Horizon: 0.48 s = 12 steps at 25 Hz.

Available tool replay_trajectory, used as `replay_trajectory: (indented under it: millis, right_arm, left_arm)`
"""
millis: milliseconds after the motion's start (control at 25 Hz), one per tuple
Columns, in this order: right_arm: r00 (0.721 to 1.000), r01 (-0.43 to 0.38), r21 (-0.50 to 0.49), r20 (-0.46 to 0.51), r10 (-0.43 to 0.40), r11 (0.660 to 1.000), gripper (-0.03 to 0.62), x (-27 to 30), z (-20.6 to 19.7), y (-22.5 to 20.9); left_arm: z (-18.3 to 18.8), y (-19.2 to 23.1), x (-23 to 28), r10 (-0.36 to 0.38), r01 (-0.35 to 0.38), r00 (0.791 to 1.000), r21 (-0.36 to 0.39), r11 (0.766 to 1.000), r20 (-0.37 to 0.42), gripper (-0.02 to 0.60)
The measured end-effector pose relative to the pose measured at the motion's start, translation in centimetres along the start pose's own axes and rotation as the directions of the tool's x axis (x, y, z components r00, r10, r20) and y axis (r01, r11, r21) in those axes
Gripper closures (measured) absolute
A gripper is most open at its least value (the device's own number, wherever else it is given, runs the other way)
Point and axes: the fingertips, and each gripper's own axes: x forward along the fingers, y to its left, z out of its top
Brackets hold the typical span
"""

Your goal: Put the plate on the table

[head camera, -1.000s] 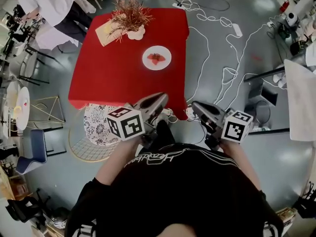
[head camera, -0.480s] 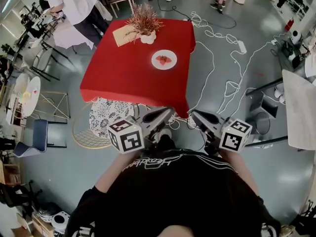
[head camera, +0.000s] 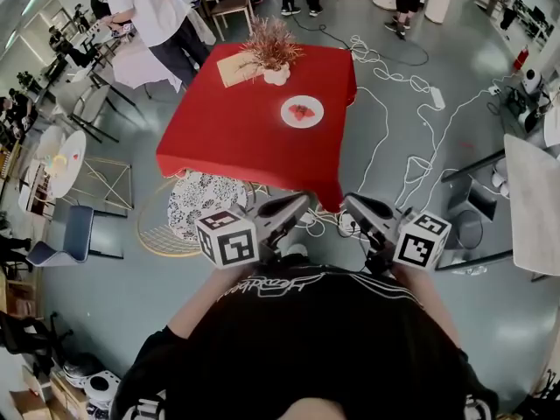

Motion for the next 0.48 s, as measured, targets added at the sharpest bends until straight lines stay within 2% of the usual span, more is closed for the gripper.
replay_trajectory:
  millis: [480]
  right_arm:
    - [1.0, 0.017, -0.023, -0.021, -0.018, 1.0, 0.586, 0.16, -1.07, 0.62]
  left_arm:
    - [-0.38, -0.61, -0.27, -0.011, 0.012, 1.0, 0.047, 0.999, -0.015, 0.574]
